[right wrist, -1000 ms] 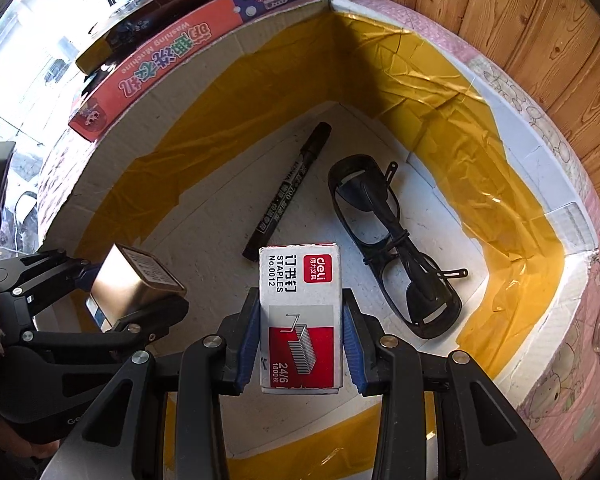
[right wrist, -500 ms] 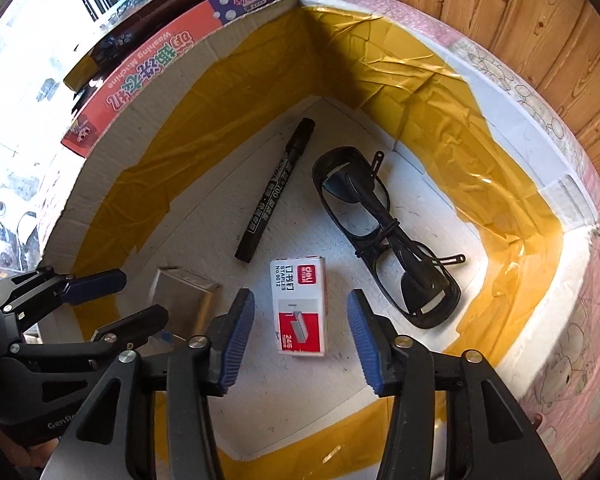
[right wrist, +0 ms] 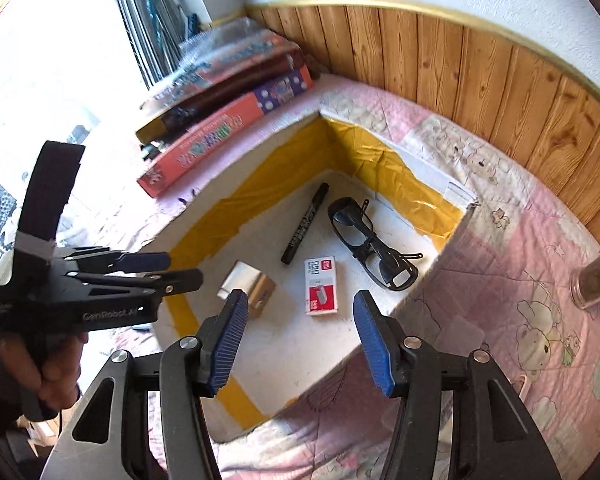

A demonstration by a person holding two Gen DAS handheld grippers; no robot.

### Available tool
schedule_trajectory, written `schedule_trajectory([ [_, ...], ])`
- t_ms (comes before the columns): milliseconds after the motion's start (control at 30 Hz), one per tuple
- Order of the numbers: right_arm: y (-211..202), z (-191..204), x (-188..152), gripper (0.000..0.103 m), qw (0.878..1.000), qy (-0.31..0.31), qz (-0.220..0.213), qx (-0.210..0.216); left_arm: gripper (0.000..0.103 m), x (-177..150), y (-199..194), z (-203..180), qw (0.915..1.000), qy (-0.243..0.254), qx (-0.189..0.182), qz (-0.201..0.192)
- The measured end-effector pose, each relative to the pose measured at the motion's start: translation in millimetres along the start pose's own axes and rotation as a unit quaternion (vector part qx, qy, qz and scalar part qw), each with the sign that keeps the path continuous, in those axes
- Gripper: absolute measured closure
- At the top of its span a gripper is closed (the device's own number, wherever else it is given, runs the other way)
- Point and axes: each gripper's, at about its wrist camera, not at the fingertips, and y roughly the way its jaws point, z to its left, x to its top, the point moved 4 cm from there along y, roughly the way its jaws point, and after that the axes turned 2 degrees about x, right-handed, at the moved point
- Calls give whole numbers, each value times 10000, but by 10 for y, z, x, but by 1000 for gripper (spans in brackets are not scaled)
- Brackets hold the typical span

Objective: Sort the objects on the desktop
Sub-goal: 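Open both tools to release the gold box and staple box inside, then move both tools back toward the charger and clear vial on the bedspread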

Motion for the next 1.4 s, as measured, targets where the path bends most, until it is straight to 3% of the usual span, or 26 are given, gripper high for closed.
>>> schedule_trajectory([
  [233, -511, -17, -463, 47, 9976, 299, -613, 106, 48, -303, -285, -429, 9976, 428, -516, -173],
  [733, -1057, -205, -1483, 47, 9845, 1230, -1238, 147, 48, -726, -513, -902, 9910, 1126, -694, -214],
  [1133, -1052, -845, -2811, 47, 9568, 2696, -710, -819, 48, -1029, -149, -1514, 9799, 1731, -879, 451],
  [1267, -918, -909, -3062, 46, 9505, 2926, -447, -950, 48, -1047, 63, -1780, 9754, 1945, -841, 610],
  [1400, -831, -935, -3097, 41, 9482, 3001, -397, -961, 48, -1013, 319, -2016, 9725, 2094, -680, 753],
])
